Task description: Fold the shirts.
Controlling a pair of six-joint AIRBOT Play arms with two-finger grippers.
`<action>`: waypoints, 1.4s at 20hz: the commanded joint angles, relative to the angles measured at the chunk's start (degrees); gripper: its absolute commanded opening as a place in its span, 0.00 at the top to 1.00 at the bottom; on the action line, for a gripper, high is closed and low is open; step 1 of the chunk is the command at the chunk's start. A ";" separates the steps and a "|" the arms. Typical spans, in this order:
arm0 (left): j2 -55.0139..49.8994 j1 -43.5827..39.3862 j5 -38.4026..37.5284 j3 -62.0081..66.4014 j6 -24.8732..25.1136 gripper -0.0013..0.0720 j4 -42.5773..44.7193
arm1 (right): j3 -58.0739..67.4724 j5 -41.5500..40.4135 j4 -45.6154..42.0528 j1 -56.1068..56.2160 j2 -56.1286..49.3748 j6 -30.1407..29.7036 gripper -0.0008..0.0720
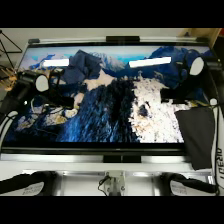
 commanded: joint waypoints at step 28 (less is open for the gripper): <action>-11.34 4.26 17.11 11.04 -2.78 0.01 -2.12 | 0.07 -3.98 10.54 0.07 -0.07 0.24 0.22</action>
